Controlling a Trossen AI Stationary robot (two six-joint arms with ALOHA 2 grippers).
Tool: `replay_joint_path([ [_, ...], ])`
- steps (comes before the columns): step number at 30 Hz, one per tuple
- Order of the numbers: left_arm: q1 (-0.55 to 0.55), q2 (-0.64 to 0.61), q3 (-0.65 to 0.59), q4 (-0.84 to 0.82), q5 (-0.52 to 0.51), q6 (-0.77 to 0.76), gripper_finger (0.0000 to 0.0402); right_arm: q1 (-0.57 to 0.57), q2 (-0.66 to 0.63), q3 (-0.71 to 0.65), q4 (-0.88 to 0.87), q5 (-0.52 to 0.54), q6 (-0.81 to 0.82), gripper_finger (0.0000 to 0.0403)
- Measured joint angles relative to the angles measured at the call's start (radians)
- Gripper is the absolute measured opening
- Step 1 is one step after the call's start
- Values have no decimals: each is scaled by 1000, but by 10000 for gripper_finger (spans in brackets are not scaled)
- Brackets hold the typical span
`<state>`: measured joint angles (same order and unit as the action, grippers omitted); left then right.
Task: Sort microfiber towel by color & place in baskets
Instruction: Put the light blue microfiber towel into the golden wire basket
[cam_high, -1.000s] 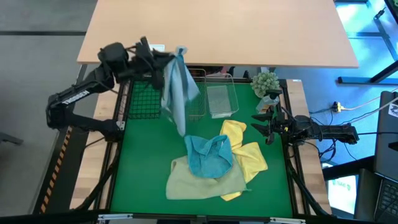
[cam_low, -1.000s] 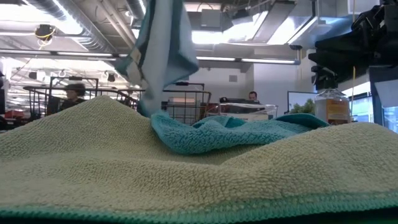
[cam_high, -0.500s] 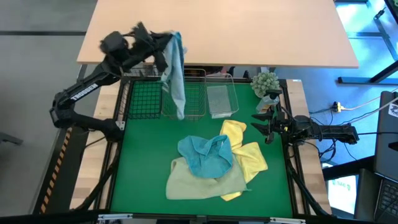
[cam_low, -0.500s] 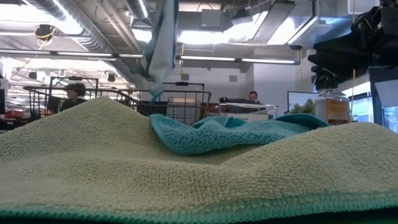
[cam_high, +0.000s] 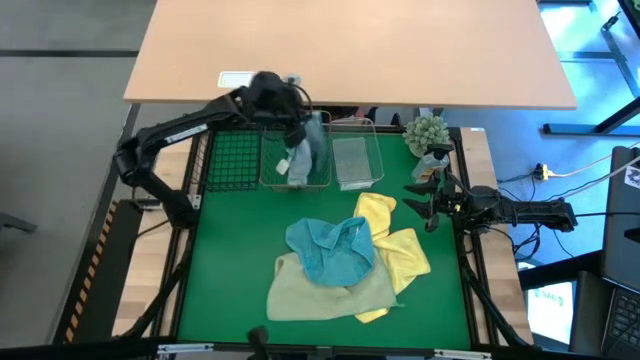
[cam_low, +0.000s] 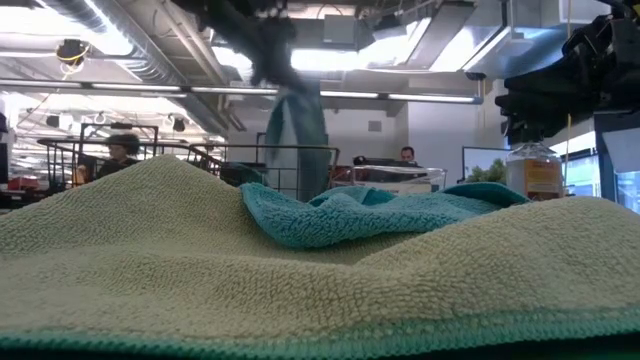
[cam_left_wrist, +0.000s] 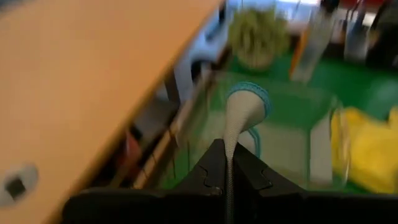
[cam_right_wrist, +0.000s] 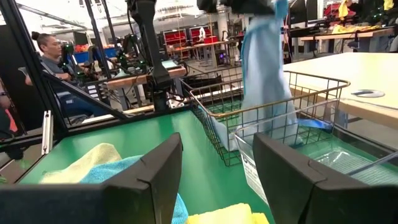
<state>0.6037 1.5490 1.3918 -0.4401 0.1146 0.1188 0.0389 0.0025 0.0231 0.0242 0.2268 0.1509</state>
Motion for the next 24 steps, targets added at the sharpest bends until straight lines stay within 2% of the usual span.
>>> replay_joint_path([
  [10, 0, 73, 0, -326, 1, 2, 0, 0, 0, 0, 0, 0, 0, 198],
  [16, -16, 83, -1, -367, 1, -4, 14, 0, 0, 0, 1, 0, 0, 198],
  [24, -29, 83, -1, -364, -56, -12, 74, 0, 0, 0, 3, 0, 0, 198],
])
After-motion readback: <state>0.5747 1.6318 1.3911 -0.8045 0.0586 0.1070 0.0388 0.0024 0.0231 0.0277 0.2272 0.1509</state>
